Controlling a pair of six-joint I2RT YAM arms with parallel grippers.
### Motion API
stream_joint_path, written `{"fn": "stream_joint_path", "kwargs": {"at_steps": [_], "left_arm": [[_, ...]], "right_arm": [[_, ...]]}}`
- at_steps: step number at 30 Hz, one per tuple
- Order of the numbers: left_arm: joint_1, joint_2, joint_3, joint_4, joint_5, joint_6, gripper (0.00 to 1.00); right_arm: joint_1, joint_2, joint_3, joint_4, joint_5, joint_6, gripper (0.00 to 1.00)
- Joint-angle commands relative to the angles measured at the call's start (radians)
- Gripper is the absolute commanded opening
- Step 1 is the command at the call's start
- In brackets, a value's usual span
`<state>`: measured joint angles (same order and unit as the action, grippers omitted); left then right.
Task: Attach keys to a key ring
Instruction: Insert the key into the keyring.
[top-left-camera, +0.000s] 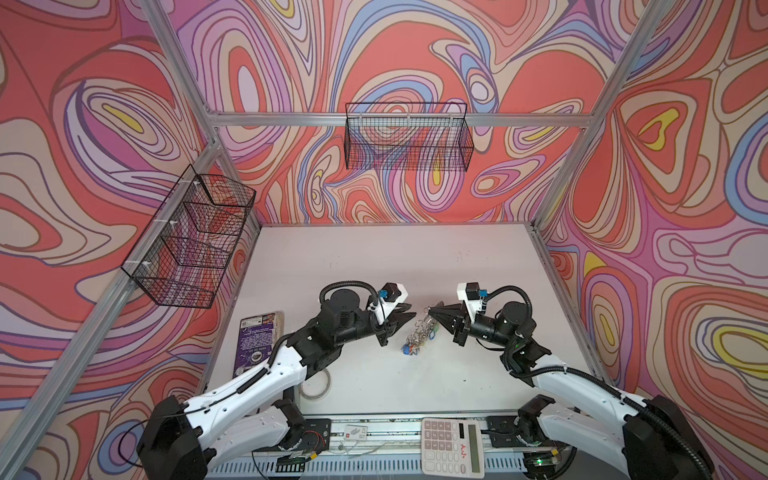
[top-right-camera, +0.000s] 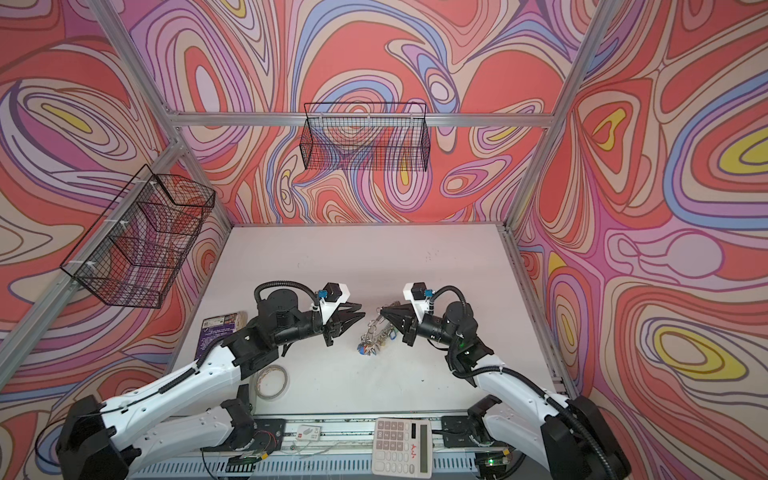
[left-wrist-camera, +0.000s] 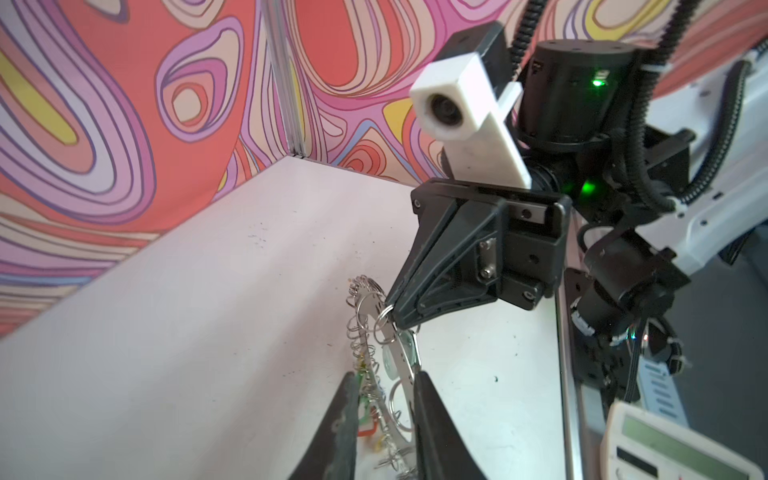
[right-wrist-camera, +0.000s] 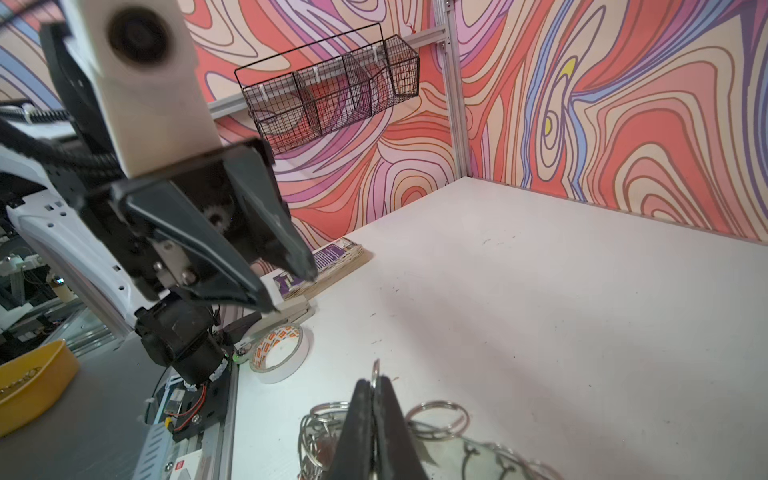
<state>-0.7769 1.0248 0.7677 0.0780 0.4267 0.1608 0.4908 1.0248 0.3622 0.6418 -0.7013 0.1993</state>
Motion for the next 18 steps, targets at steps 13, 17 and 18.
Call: {"fn": "stream_joint_path", "kwargs": {"at_steps": [13,17,18], "left_arm": [[0.005,0.303,0.457,-0.741,0.102,0.645,0.33],[0.005,0.37,0.507,-0.778,0.123,0.663,0.3],[0.005,0.384,0.518,-0.786,0.132,0.662,0.3]], "right_arm": [[0.06,-0.038,-0.026,0.042,0.033,-0.139,0.0],[0.061,-0.037,-0.026,0.045,0.03,-0.14,0.0],[0.064,-0.036,-0.025,0.048,0.028,-0.14,0.0]]}}
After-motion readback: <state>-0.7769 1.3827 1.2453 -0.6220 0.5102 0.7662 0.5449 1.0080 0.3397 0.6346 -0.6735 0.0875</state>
